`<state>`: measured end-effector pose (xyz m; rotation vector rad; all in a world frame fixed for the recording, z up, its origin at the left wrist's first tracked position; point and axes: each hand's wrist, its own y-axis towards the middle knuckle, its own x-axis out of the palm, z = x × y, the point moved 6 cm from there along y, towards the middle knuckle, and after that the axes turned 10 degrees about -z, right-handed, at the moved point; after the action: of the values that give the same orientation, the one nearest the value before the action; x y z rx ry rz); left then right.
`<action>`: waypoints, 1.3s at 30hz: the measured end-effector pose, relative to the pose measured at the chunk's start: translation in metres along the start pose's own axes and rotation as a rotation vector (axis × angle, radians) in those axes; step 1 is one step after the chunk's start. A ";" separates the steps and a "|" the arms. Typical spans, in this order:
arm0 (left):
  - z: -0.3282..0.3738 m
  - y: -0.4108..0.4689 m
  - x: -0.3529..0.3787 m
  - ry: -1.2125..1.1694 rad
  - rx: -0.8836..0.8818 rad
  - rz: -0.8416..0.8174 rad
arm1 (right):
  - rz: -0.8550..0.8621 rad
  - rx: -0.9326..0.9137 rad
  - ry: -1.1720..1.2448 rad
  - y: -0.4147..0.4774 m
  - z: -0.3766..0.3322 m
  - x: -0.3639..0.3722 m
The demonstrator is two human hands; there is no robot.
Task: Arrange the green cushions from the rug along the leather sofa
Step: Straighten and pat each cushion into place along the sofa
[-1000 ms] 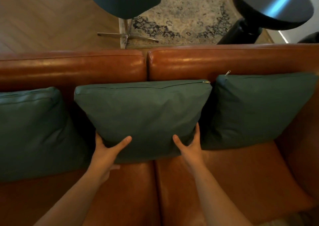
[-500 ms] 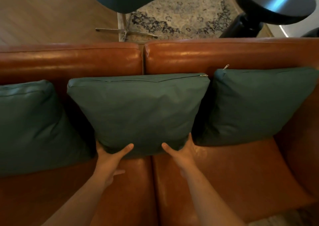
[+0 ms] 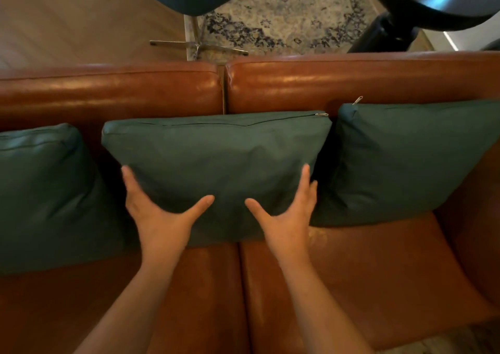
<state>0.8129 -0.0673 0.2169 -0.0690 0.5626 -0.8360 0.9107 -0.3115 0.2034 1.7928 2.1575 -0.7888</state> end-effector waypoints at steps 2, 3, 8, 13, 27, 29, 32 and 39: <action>0.017 0.016 0.011 0.050 0.003 -0.012 | -0.020 -0.055 -0.069 0.014 -0.022 0.013; 0.022 0.022 0.016 0.062 -0.028 -0.009 | -0.020 -0.053 -0.098 0.021 -0.028 0.020; 0.019 0.031 0.022 0.153 -0.069 -0.026 | -0.088 0.023 -0.171 0.035 -0.026 0.029; 0.048 0.031 -0.013 0.338 0.034 0.051 | 0.041 -0.073 -0.383 0.039 -0.054 -0.012; 0.121 0.083 -0.002 0.989 0.299 -0.161 | -0.148 -0.183 -0.786 0.098 -0.118 -0.012; 0.111 0.084 0.014 1.063 0.348 -0.242 | -0.238 -0.183 -0.839 0.101 -0.113 0.001; 0.091 0.090 0.004 1.130 0.352 -0.215 | -0.268 -0.120 -0.933 0.111 -0.091 -0.006; 0.071 0.108 -0.039 0.928 0.228 -0.157 | -0.222 -0.009 -0.636 0.142 -0.059 -0.048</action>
<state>0.9012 0.0223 0.2648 0.5155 1.3355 -1.0656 1.0677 -0.3049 0.2395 1.0899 1.9191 -1.1980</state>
